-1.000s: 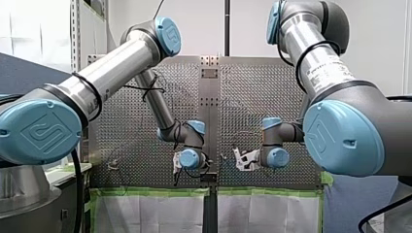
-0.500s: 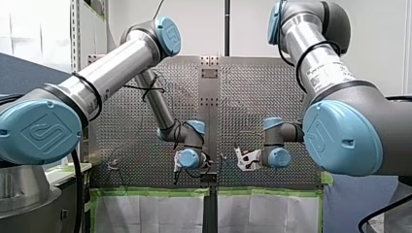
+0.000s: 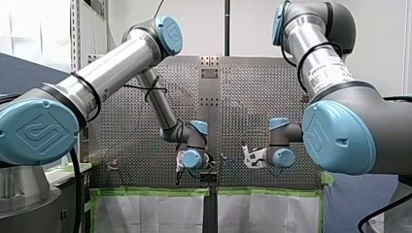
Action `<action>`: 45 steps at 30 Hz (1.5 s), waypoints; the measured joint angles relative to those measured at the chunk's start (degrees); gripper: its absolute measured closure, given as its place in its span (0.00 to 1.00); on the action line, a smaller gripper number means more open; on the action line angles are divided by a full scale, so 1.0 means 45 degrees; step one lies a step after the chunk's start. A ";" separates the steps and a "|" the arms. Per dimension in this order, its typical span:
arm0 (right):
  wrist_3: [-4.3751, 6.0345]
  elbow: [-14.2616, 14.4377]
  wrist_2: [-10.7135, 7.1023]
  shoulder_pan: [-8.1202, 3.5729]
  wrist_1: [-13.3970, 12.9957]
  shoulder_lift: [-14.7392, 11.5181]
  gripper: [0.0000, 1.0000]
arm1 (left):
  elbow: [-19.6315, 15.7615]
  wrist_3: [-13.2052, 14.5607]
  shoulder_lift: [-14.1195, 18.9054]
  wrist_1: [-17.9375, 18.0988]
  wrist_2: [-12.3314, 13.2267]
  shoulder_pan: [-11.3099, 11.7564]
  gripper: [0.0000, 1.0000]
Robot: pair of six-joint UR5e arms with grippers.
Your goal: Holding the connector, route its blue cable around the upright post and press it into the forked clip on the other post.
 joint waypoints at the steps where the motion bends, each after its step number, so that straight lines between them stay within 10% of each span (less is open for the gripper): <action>1: 0.0075 0.0000 -0.0027 -0.0031 -0.0068 0.0005 1.00 | 0.0000 -0.0008 -0.0002 0.0059 -0.0002 -0.0013 1.00; 27: 0.1020 -0.0137 -0.0820 -0.0598 -0.0314 0.0056 1.00 | 0.0303 -0.0360 -0.0006 0.0397 0.0112 0.0042 1.00; 40: 0.1183 -0.0398 -0.0863 -0.0777 0.0571 0.0173 1.00 | 0.0313 -0.0360 -0.0006 0.0265 0.0096 0.0083 1.00; 45: 0.0870 -0.0672 -0.0751 -0.0787 0.1042 0.0581 1.00 | 0.0315 -0.0360 -0.0006 0.0246 0.0096 0.0099 1.00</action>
